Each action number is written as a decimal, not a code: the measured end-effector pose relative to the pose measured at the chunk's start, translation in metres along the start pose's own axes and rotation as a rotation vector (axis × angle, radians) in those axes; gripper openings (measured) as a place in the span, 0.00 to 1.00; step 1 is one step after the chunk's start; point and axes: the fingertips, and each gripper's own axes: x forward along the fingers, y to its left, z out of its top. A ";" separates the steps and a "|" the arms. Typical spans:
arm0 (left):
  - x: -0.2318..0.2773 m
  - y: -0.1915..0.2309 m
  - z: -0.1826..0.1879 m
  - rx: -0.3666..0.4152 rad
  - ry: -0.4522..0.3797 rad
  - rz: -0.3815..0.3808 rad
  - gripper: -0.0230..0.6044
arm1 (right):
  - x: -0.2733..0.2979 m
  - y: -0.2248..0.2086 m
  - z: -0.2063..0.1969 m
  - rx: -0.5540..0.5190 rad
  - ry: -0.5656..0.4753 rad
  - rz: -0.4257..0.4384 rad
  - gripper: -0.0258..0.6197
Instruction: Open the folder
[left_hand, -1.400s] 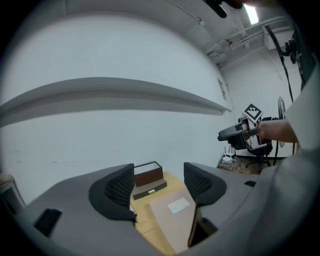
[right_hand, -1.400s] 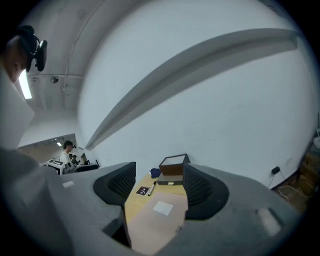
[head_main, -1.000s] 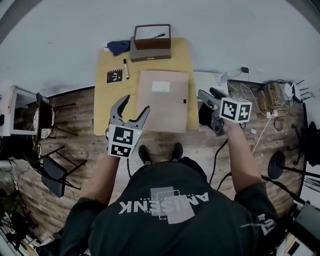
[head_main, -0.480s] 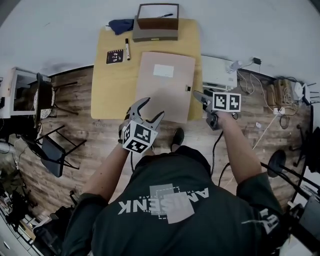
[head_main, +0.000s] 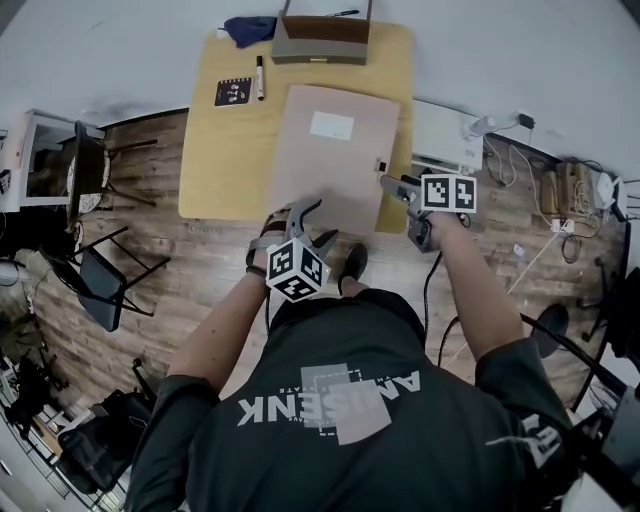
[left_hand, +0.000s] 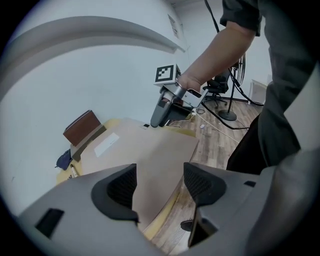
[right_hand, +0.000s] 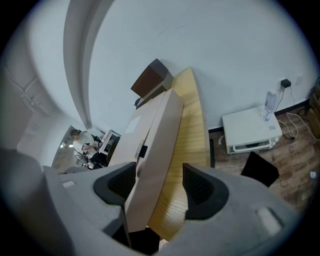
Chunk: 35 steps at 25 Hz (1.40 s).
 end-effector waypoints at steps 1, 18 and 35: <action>0.002 -0.001 0.000 0.009 0.008 -0.001 0.50 | 0.001 -0.001 0.000 -0.002 0.005 0.001 0.47; 0.026 -0.021 -0.002 0.241 0.094 -0.006 0.50 | 0.004 -0.003 -0.005 0.073 -0.002 0.044 0.47; 0.004 -0.022 0.021 0.094 -0.083 -0.043 0.38 | 0.005 -0.004 -0.007 0.093 0.006 0.062 0.47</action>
